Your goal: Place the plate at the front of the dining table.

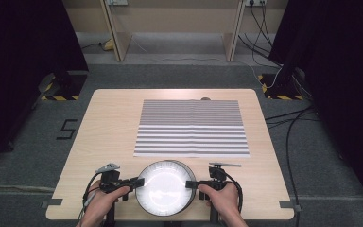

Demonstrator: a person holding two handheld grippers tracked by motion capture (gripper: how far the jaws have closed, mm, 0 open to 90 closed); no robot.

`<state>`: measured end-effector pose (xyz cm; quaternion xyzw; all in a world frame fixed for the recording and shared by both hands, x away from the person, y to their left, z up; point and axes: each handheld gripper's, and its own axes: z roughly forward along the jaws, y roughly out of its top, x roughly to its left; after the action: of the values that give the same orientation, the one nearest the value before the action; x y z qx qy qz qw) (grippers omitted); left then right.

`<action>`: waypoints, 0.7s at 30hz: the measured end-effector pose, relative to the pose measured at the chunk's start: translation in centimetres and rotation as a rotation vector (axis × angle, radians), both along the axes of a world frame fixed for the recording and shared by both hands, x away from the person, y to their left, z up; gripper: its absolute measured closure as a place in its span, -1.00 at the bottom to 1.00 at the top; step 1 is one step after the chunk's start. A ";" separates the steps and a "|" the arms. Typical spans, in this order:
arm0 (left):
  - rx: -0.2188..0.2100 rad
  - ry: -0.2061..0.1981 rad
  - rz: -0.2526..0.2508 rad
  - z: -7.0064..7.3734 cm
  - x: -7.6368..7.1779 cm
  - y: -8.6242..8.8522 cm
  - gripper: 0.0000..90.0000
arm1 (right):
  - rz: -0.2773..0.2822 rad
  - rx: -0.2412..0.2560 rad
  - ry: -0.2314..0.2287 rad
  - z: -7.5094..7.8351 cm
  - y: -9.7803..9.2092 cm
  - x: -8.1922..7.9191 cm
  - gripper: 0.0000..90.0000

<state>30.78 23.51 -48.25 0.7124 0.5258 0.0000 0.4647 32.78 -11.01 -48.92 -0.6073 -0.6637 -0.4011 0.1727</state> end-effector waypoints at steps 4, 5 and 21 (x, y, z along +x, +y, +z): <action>-0.029 0.015 0.007 -0.1 0.3 0.2 0.68 | 0.028 -0.011 -0.007 -0.2 0.4 0.2 0.81; -0.046 0.019 0.012 -0.2 0.3 0.2 0.68 | 0.029 -0.025 -0.021 -0.1 0.4 0.3 0.82; 0.008 -0.021 -0.004 0.1 1.4 -1.1 0.83 | -0.009 -0.144 -0.248 1.7 0.4 0.8 0.90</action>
<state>32.19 22.43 -48.15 0.7153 0.5197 0.0088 0.4671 33.56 -10.63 -47.19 -0.5667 -0.7045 -0.4250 0.0433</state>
